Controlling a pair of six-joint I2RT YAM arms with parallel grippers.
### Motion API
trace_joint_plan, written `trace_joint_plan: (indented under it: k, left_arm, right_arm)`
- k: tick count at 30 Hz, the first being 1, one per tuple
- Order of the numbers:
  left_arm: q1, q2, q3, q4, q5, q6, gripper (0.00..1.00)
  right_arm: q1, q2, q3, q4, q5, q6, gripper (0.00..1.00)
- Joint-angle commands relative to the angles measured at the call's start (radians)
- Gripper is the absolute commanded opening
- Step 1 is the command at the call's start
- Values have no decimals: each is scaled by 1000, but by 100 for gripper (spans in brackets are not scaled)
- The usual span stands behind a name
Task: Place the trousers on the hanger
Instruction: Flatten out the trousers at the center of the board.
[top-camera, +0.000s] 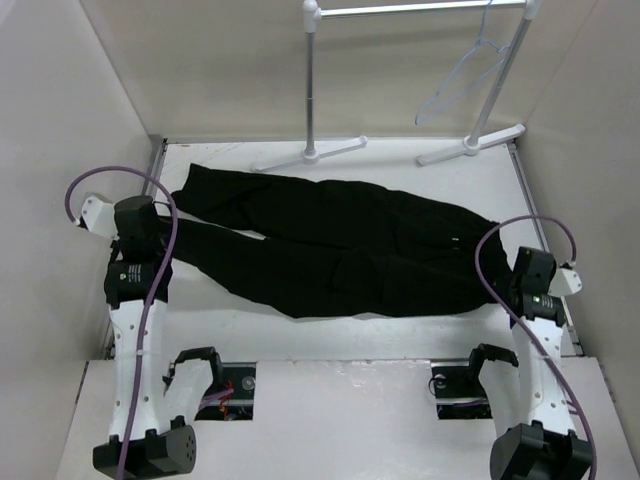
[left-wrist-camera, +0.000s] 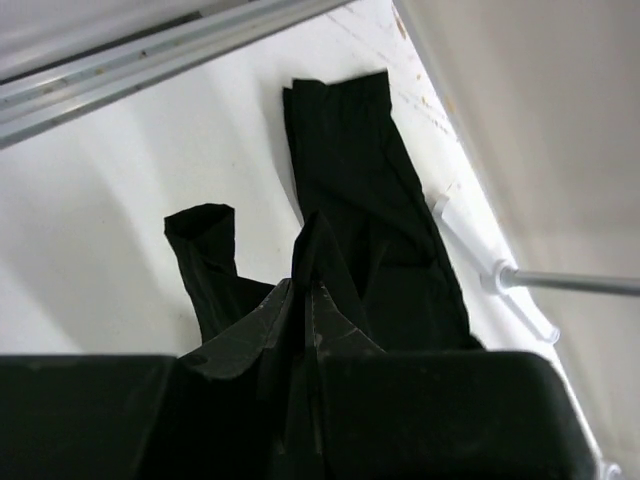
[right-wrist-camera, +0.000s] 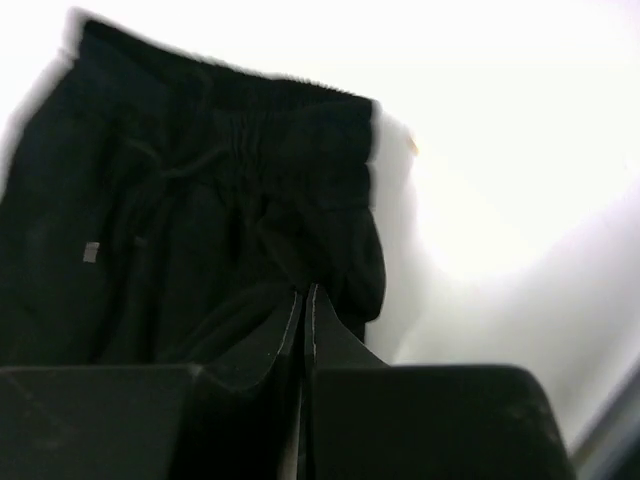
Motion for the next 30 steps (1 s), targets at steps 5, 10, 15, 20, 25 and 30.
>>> trace_joint_plan:
  k: [5,10,15,20,25,30]
  left_arm:
    - [48,-18,82,32,-65,-44,6]
    - [40,-153,-57,-100,-188,-21,11]
    - [35,-292,-201,-221,-274,-14,13]
    - [-29,-322,-211,-247,-180,-23,12]
    - [-73,-302,-204,-238,-164,-20,13]
    - [-83,-309,-233,-203,-107,-26,12]
  right_arm:
    - [41,-3,-16,-92,-1,116,7]
    - [203,-26,25,-144,-33,93,28]
    - [265,-98,163,-184,111,21,71]
    - [169,242,263,156,-80,-89,75]
    - [8,629,438,236,-169,-143,81]
    - [-20,874,533,262,-145,-184,82]
